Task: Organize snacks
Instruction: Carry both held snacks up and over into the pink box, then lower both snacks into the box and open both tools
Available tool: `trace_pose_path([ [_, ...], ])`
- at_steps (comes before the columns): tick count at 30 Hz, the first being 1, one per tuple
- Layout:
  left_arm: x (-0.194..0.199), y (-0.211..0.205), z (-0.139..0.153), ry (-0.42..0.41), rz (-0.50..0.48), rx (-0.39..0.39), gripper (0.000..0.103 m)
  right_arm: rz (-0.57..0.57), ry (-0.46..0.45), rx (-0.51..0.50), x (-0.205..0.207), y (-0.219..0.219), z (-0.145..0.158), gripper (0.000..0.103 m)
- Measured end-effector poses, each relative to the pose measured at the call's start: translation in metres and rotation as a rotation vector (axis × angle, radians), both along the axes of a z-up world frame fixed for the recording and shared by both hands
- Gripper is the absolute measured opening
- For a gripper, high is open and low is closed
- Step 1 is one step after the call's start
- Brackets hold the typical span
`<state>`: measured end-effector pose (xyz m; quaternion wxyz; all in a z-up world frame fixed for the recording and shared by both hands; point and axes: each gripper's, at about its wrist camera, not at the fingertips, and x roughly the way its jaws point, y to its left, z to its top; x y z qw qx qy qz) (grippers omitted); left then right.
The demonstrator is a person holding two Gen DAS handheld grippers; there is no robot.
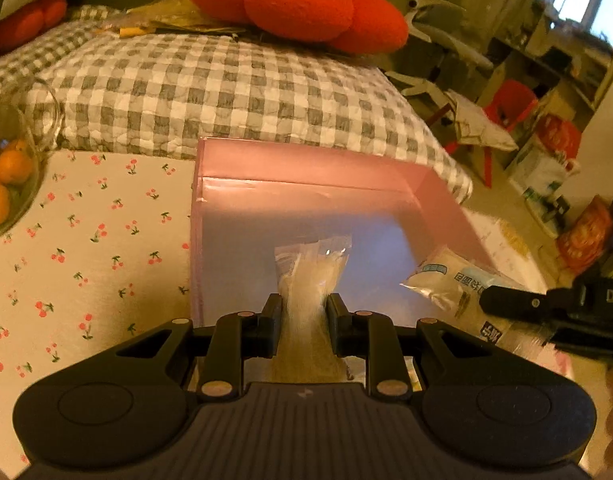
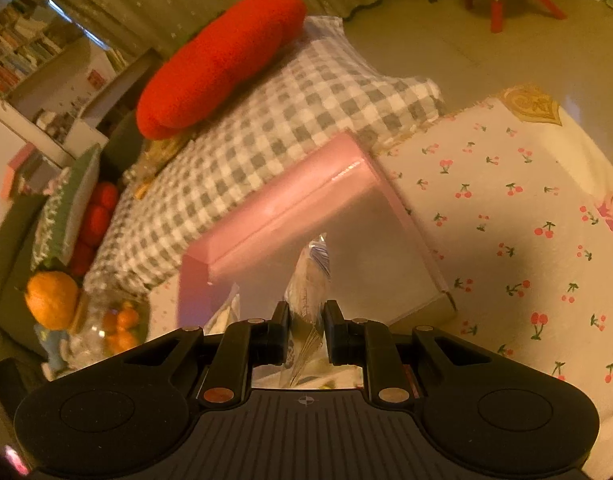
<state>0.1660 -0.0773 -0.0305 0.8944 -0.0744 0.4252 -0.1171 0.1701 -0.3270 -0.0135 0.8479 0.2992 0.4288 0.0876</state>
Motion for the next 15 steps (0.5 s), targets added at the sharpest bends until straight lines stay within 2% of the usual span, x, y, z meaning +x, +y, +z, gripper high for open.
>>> trace_pose_path([
  [7,-0.006,0.014,-0.004,-0.024,0.014,0.082,0.021,0.003,0.009,-0.025,0.000,0.004,-0.009,0.018],
  [9,-0.008,0.018,-0.003,-0.033,0.006,0.083,0.021,0.004,0.011,-0.023,0.000,0.006,-0.010,0.019],
  [15,-0.010,0.013,-0.004,-0.086,-0.033,0.180,0.020,0.028,-0.011,-0.045,0.000,0.017,-0.010,0.019],
])
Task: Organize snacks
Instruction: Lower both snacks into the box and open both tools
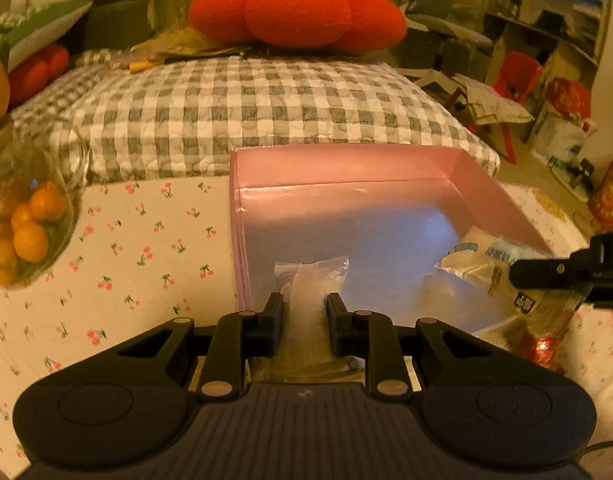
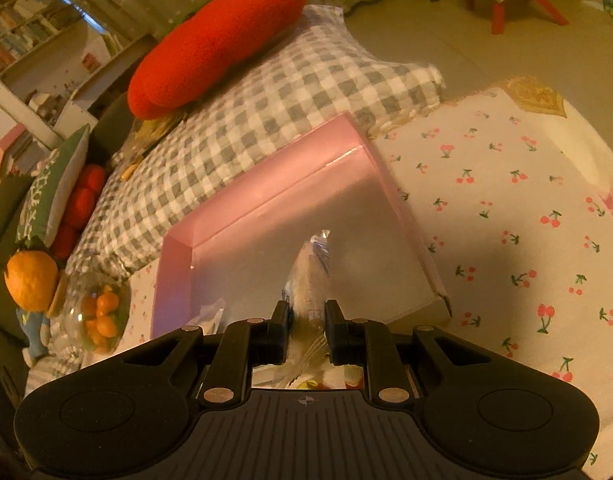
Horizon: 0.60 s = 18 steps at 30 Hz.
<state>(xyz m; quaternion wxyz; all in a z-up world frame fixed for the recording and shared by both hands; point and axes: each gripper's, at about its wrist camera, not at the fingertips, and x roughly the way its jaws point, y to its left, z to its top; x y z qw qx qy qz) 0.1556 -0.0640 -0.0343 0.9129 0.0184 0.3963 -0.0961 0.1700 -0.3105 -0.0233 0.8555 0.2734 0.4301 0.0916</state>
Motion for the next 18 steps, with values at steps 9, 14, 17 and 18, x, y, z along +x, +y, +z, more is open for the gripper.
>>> trace_pose_path([
  [9,0.009,0.010,-0.006,-0.030,0.012,0.082,0.020,0.026,-0.062,-0.086,0.004,0.017,-0.001,0.019],
  [14,0.014,0.011,-0.006,-0.023,0.027,0.073,0.020,0.050,-0.109,-0.165,0.006,0.030,-0.001,0.019],
  [17,0.015,0.010,-0.007,-0.021,0.032,0.080,0.021,0.069,-0.135,-0.256,0.007,0.041,-0.001,0.020],
  [18,0.015,0.009,-0.007,-0.019,0.035,0.080,0.021,0.072,-0.147,-0.286,0.007,0.044,-0.001,0.021],
])
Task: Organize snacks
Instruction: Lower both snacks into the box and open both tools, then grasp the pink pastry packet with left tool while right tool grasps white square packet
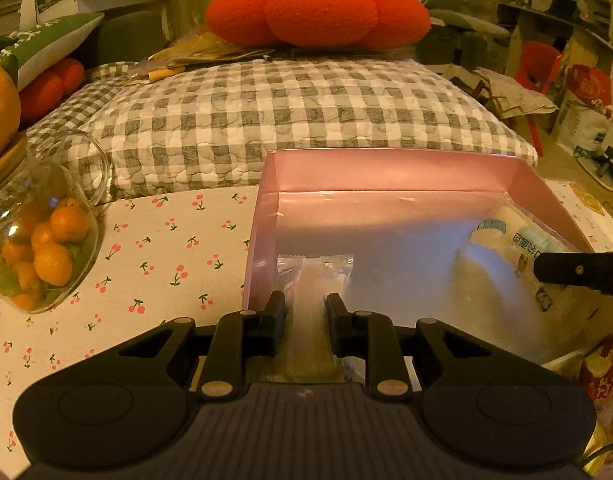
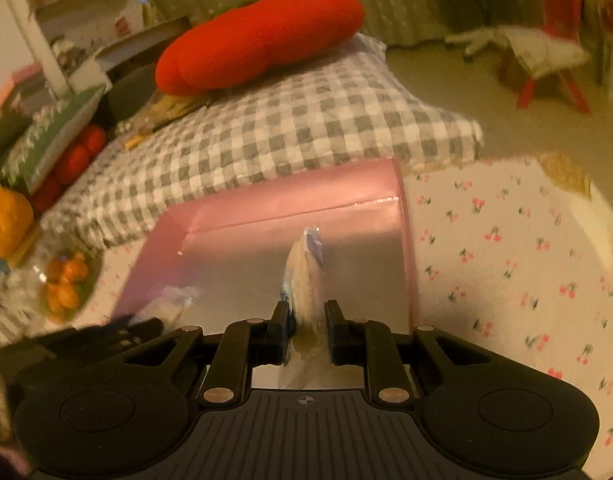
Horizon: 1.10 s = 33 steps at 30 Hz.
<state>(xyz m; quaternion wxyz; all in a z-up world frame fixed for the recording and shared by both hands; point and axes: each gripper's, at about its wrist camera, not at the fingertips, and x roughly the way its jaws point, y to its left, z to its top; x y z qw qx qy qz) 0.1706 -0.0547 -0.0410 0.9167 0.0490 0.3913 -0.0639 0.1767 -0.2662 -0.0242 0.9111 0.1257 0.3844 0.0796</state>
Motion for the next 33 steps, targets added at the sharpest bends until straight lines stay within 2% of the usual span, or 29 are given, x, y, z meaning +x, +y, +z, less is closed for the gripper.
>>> trace_pose_path([
  [2,0.001,0.000,0.001,0.004,0.003,-0.006,0.022,-0.001,-0.026,-0.051,-0.001,0.005,0.000,0.021],
  [5,0.001,0.001,0.002,0.004,0.004,-0.018,0.023,-0.012,-0.040,-0.042,-0.001,0.005,0.003,0.022],
  [6,0.000,0.001,0.002,0.005,0.001,-0.027,0.023,-0.020,-0.044,-0.026,-0.002,0.003,0.006,0.029],
  [7,-0.001,0.002,0.003,0.006,-0.002,-0.037,0.026,-0.028,-0.052,-0.004,-0.003,0.000,0.010,0.038],
  [8,-0.002,0.002,0.003,0.009,-0.005,-0.051,0.031,-0.035,-0.064,0.016,-0.005,-0.002,0.014,0.042],
  [10,-0.006,0.002,0.004,0.011,-0.016,-0.068,0.038,-0.044,-0.086,0.038,-0.009,-0.005,0.022,0.064],
  [12,-0.010,0.000,0.006,0.009,-0.032,-0.076,0.048,-0.047,-0.103,0.047,-0.014,-0.007,0.030,0.073],
  [14,-0.015,-0.002,0.011,-0.004,-0.036,-0.073,0.069,-0.049,-0.109,0.045,-0.020,-0.008,0.036,0.078],
  [16,-0.019,-0.002,0.016,-0.018,-0.042,-0.078,0.071,-0.051,-0.115,0.038,-0.026,-0.009,0.041,0.086],
  [18,-0.024,-0.001,0.021,-0.014,-0.049,-0.093,0.074,-0.058,-0.127,0.020,-0.034,-0.009,0.047,0.089],
  [22,-0.037,0.004,0.032,-0.018,-0.045,-0.104,0.088,-0.065,-0.133,0.002,-0.046,-0.012,0.058,0.098],
  [28,-0.057,0.016,0.041,-0.022,-0.021,-0.096,0.100,-0.051,-0.098,-0.003,-0.066,-0.012,0.070,0.099],
  [33,-0.073,0.024,0.043,0.002,-0.005,-0.077,0.102,0.001,-0.095,-0.047,-0.088,-0.003,0.077,0.100],
])
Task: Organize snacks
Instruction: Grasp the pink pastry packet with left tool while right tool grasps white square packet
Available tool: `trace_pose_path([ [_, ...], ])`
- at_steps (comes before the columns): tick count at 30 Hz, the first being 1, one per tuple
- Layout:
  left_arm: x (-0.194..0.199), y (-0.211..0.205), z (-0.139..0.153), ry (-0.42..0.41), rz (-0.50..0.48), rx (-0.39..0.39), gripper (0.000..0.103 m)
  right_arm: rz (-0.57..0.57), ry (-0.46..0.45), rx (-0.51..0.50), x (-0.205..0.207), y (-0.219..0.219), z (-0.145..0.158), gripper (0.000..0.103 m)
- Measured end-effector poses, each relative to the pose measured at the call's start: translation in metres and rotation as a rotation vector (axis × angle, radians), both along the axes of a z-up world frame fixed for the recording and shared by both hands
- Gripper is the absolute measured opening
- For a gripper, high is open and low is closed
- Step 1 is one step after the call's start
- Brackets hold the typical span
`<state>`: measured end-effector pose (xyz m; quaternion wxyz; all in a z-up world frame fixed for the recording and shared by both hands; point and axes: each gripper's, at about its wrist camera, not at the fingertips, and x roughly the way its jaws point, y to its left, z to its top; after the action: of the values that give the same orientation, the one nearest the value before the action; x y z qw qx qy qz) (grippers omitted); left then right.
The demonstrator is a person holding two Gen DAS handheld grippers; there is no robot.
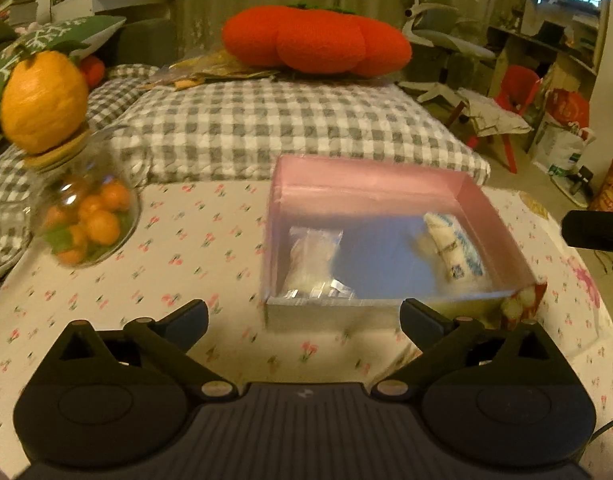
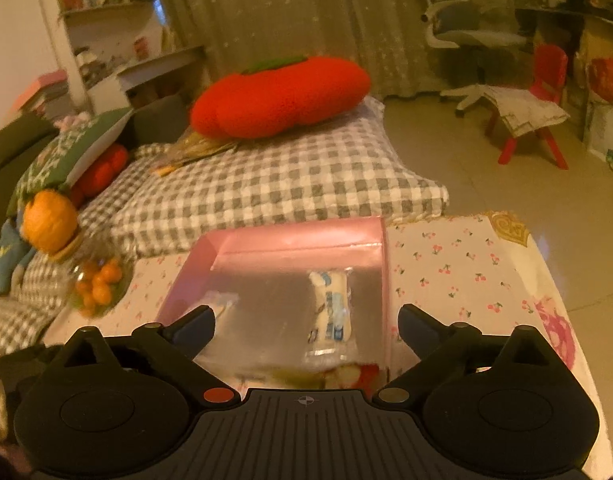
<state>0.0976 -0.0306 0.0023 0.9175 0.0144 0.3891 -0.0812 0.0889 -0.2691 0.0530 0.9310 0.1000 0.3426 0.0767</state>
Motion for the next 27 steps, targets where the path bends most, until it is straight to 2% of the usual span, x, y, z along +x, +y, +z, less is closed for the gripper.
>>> trace_pose_path([
  [9,-0.036,0.022,-0.012,0.065,0.012,-0.016,0.102,0.089,-0.025,-0.032,-0.040,0.013,0.000,0.103],
  [15,-0.057,0.031,-0.017,0.040,-0.011,-0.034,0.102,0.156,-0.038,-0.029,-0.060,0.016,-0.014,0.103],
  [21,-0.077,0.044,-0.030,0.026,-0.017,-0.052,0.102,0.236,-0.067,-0.107,-0.085,0.018,-0.025,0.103],
  [27,-0.098,0.053,-0.041,0.014,-0.084,-0.051,0.102,0.336,-0.092,-0.167,-0.113,0.019,-0.042,0.103],
])
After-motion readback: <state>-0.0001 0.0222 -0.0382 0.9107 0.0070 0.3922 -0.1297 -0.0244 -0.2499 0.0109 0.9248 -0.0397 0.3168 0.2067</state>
